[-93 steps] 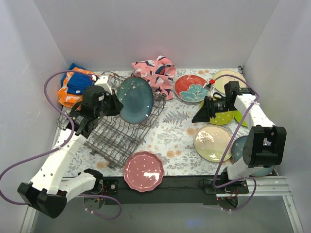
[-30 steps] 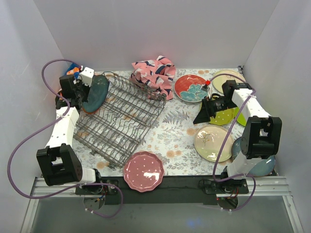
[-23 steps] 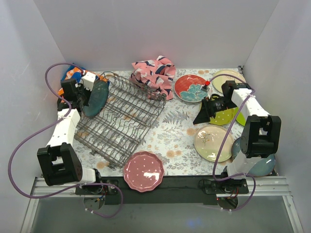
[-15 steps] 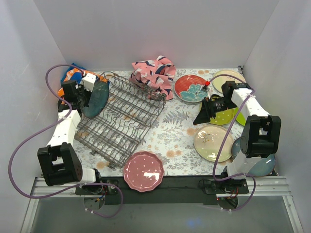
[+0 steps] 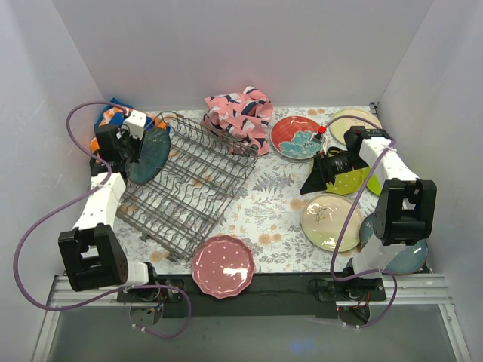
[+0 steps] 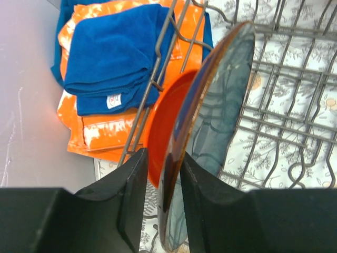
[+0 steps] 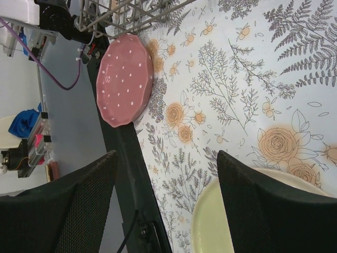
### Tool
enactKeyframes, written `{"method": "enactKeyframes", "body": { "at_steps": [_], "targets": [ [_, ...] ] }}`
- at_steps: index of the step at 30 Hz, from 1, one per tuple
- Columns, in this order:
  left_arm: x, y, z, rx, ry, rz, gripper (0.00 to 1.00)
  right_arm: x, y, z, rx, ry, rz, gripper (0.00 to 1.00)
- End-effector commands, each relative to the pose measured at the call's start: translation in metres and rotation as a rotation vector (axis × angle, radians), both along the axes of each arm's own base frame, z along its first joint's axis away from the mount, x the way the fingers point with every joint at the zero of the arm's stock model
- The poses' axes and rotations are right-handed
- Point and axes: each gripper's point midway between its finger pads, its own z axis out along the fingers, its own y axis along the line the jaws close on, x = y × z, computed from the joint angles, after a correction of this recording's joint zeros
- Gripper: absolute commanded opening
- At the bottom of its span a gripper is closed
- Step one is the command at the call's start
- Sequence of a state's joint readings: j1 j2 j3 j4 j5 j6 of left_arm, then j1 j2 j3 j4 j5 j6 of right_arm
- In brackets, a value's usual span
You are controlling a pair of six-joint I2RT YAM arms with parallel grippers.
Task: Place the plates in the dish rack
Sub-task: Insert the plate into the dish rack
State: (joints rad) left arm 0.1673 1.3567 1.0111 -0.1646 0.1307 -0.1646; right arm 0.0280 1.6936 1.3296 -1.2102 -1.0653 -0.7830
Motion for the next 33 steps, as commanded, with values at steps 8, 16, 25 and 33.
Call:
{"method": "enactKeyframes", "body": {
  "at_steps": [8, 16, 25, 33],
  "targets": [
    [-0.003, 0.004, 0.046, -0.027, -0.128, 0.057, 0.34, -0.007, 0.004, 0.008, 0.031, -0.003, 0.018, 0.81],
    [-0.012, -0.007, 0.061, -0.105, -0.163, 0.048, 0.42, -0.011, 0.004, 0.007, 0.015, -0.012, 0.033, 0.81],
    [-0.028, -0.015, 0.108, -0.196, -0.259, 0.080, 0.48, -0.016, 0.005, 0.005, -0.037, -0.062, 0.076, 0.82],
    [-0.062, -0.048, 0.158, -0.541, -0.327, 0.095, 0.80, -0.034, 0.027, -0.007, -0.129, -0.146, 0.214, 0.84]
  ]
}}
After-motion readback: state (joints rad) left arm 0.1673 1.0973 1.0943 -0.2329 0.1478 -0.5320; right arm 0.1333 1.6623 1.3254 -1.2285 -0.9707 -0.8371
